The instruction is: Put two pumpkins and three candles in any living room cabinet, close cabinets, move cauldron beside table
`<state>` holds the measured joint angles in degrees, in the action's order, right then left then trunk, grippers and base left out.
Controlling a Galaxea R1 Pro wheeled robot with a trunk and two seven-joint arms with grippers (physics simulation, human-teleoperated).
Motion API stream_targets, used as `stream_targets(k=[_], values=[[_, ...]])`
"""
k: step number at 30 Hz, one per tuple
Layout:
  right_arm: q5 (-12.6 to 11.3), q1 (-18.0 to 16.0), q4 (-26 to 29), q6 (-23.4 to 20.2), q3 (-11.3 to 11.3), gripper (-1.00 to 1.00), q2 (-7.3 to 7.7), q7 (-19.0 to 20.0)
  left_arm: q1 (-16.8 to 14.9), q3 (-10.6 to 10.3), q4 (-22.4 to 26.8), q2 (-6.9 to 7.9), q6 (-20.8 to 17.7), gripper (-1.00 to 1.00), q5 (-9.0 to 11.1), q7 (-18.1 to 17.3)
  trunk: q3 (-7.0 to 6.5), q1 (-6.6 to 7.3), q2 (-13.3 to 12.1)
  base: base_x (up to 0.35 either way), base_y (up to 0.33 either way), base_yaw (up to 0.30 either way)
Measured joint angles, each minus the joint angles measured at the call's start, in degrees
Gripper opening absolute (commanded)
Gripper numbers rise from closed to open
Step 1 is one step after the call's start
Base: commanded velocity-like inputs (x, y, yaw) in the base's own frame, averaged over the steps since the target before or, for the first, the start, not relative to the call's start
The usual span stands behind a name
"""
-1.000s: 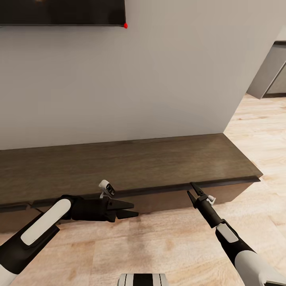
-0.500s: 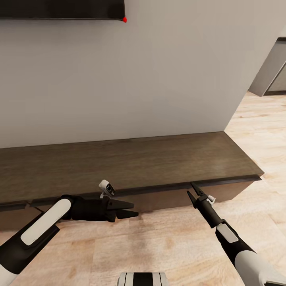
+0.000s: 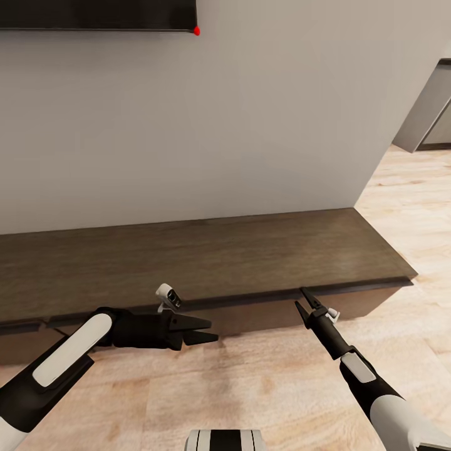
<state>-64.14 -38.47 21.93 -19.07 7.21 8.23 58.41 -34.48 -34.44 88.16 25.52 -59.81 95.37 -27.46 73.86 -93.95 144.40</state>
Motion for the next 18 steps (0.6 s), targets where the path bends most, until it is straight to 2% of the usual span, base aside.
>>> stream_targets(k=[14, 15, 18], values=[[0.0, 0.0, 0.0, 0.0, 0.0, 1.00, 0.00, 0.0, 0.0, 0.0, 0.0, -0.07, 0.1, 1.00, 0.0, 0.3, 0.00, -0.01, 0.0, 0.008, 0.000, 0.000], [0.0, 0.0, 0.0, 0.0, 0.0, -1.00, -0.01, 0.0, 0.0, 0.0, 0.0, -0.07, 0.1, 1.00, 0.0, 0.3, 0.00, -0.01, 0.0, 0.000, 0.000, 0.000], [0.0, 0.0, 0.0, 0.0, 0.0, -1.00, 0.02, -0.1, 0.0, 0.0, 0.0, -0.07, 0.1, 1.00, 0.0, 0.3, 0.00, -0.01, 0.0, 0.000, 0.000, 0.000]])
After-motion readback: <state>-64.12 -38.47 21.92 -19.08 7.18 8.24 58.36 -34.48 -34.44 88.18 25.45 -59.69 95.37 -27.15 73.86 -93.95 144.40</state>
